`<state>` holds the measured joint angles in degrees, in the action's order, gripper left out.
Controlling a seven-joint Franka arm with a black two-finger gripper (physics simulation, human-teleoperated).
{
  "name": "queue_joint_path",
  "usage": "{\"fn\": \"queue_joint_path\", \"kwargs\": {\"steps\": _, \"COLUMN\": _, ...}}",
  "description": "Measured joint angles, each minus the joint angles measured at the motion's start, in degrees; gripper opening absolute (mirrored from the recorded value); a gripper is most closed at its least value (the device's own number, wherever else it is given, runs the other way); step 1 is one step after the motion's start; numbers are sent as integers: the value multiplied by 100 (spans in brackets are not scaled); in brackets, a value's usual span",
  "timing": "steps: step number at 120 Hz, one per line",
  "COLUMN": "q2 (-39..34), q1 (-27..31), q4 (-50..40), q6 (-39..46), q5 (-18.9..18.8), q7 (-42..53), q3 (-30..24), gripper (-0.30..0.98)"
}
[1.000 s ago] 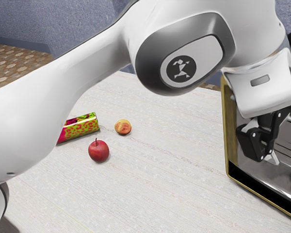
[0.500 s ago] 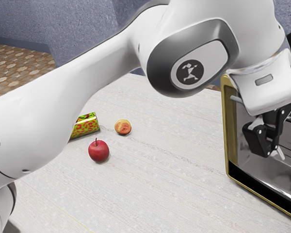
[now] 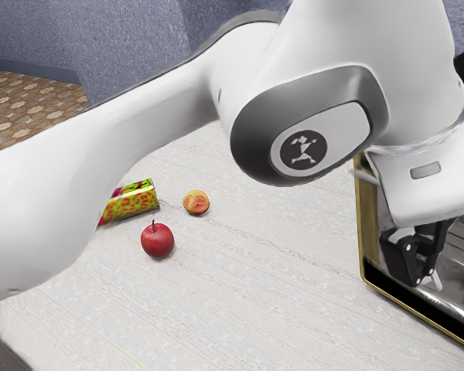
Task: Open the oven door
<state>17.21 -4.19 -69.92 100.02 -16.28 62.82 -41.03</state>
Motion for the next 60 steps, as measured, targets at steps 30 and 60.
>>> {"fn": "queue_joint_path", "kwargs": {"steps": 30, "q2": -2511, "q1": 752, "q4": 915, "q6": -1558, "q5": 1378, "q7": -704, "q3": 3564, "gripper": 64}}
{"fn": "queue_joint_path", "kwargs": {"steps": 60, "q2": -651, "q1": 992, "q4": 354, "q6": -1892, "q5": 1636, "q7": -1972, "q3": 3995, "gripper": 67}}
